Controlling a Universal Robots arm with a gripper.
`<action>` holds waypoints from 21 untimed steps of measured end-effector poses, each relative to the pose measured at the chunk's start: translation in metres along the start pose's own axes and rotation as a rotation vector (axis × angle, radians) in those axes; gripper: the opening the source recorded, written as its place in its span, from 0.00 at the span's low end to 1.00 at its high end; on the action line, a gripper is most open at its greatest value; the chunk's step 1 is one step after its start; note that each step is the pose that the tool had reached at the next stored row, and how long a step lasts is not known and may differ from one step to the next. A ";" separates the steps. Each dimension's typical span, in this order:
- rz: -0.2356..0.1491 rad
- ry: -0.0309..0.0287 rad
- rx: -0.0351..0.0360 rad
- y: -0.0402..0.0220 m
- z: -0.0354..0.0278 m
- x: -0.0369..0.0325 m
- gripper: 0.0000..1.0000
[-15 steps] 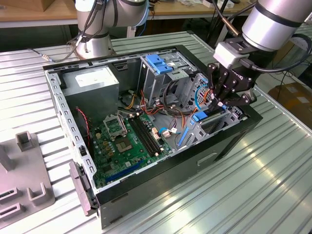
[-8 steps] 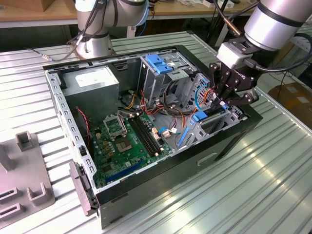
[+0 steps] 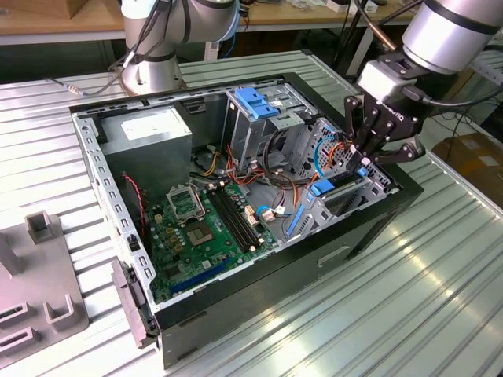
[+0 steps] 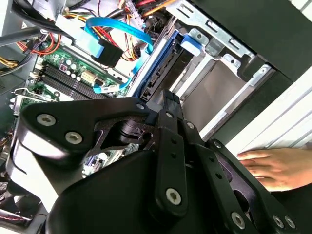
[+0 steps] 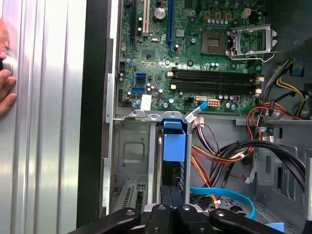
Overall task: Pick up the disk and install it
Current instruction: 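Insert the first disk wire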
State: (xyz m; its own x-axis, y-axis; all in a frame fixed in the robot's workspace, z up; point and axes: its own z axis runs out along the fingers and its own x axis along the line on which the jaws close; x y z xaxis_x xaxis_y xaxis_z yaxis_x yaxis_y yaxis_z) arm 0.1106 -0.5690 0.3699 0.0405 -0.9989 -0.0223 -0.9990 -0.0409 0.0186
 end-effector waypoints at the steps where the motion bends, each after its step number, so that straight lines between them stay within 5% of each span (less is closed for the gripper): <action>1: 0.000 0.0002 0.0001 -0.0004 -0.0031 -0.0001 0.10; 6: -0.001 0.0012 0.0002 -0.0015 -0.0163 -0.0010 0.10; 9: -0.020 0.0028 -0.0002 -0.0021 -0.0176 -0.0026 0.10; 17: -0.184 0.0059 -0.0037 -0.0026 -0.0176 -0.0027 0.10; 21: -0.204 0.0063 -0.0042 -0.0122 -0.0178 -0.0035 0.10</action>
State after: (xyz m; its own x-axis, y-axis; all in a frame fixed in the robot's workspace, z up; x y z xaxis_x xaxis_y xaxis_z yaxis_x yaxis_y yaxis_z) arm 0.1230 -0.5654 0.3875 0.2418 -0.9701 -0.0197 -0.9701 -0.2422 0.0185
